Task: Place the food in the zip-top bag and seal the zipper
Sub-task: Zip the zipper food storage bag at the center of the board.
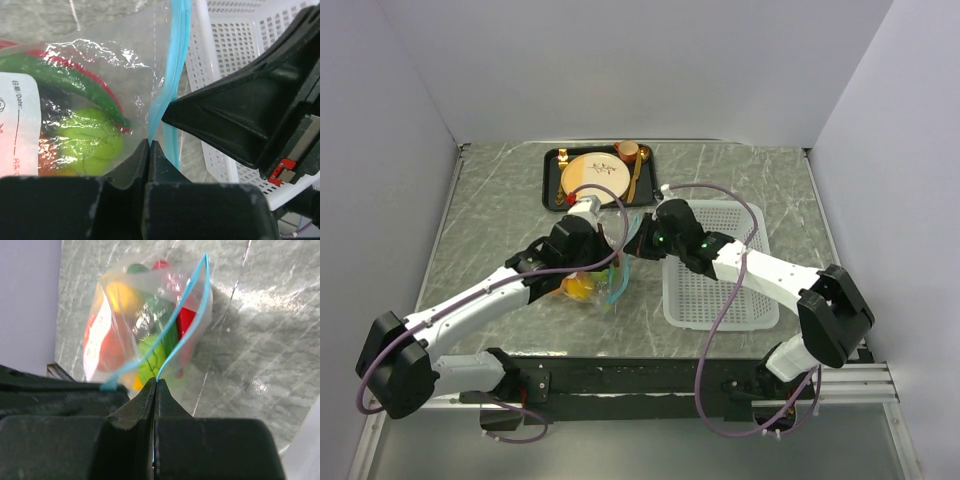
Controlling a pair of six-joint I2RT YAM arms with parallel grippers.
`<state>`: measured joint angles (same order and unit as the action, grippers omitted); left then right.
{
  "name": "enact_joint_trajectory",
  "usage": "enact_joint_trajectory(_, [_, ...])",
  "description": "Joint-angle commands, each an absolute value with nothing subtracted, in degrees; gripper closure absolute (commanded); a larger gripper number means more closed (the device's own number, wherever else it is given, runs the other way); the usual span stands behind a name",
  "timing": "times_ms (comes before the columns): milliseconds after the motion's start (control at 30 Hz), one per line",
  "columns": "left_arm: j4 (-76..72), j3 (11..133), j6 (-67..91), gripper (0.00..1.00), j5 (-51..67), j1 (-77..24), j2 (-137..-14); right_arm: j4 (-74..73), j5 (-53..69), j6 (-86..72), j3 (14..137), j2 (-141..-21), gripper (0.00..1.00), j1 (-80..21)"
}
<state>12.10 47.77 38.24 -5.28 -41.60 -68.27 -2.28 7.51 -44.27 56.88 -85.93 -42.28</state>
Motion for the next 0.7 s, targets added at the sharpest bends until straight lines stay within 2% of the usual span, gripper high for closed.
enact_joint_trajectory(0, [10.20, 51.24, 36.21, 0.96, 0.43, -42.01, -69.96, 2.63, 8.61, -44.82, 57.57, -84.46, 1.00, -41.13])
enact_joint_trajectory(200, [7.91, 51.42, 35.33, 0.87, 3.95, -42.54, -71.54, 3.52, 8.26, -45.88, 57.83, -85.25, 1.00, -40.61])
enact_joint_trajectory(233, [7.91, 51.59, 35.16, 0.82, 4.30, -42.54, -71.98, 3.52, 8.09, -45.97, 57.83, -85.25, 1.00, -40.43])
enact_joint_trajectory(400, [10.55, 52.12, 34.19, 0.72, 3.09, -42.63, -72.34, 2.64, 7.73, -45.88, 58.45, -85.96, 1.00, -39.64])
enact_joint_trajectory(500, [9.94, 50.37, 35.93, 0.53, 0.28, -42.71, -69.09, 1.94, 7.30, -45.88, 58.53, -86.22, 1.00, -38.85])
enact_joint_trajectory(533, [9.50, 49.06, 36.38, 0.37, 0.18, -42.71, -66.38, 1.76, 7.38, -45.70, 58.62, -86.31, 1.00, -38.67])
enact_joint_trajectory(567, [9.06, 48.43, 37.08, 0.30, 0.18, -42.71, -64.88, 1.24, 7.12, -45.70, 58.62, -86.40, 1.00, -38.24])
enact_joint_trajectory(667, [8.70, 46.76, 37.79, 0.23, -3.95, -42.71, -59.60, 0.88, 7.38, -45.44, 58.71, -86.75, 1.00, -37.27])
